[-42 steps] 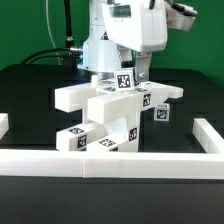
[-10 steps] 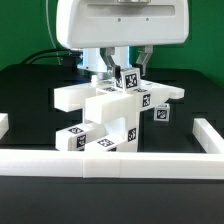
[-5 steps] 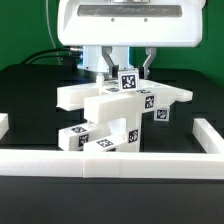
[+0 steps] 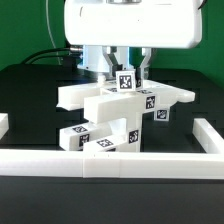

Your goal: Assemble chair

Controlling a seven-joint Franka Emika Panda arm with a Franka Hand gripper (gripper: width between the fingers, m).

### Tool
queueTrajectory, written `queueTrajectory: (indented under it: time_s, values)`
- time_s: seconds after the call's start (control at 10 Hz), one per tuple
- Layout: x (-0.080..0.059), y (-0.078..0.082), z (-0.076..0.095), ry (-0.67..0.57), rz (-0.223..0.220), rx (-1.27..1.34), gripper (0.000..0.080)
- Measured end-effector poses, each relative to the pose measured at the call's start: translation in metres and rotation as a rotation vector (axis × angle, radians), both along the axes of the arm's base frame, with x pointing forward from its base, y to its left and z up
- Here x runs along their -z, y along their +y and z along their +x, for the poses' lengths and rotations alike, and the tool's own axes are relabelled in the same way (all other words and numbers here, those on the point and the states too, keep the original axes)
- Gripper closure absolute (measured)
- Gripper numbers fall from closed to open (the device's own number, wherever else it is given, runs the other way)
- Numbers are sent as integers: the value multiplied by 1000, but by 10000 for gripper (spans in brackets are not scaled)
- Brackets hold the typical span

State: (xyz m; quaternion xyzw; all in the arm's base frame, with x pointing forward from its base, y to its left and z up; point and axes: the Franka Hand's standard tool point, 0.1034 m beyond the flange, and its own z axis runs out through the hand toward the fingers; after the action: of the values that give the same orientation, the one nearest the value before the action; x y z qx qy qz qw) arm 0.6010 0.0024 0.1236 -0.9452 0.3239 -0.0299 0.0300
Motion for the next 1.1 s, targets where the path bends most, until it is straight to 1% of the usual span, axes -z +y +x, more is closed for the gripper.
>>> queueTrajectory:
  time_s: [0.2,0.4,0.5,0.7,0.8,0.9,1.0,1.1]
  values:
    - [0,0,0,4,51,207,515]
    - [0,0,1,13,78,407,515]
    - [0,0,1,19,85,491,515]
    - [0,0,1,21,89,548,515]
    - [1,1,1,22,89,548,432]
    - [0,1,1,21,84,507,432]
    - [-2,4,3,17,79,466,251]
    - [-4,8,5,8,69,412,181]
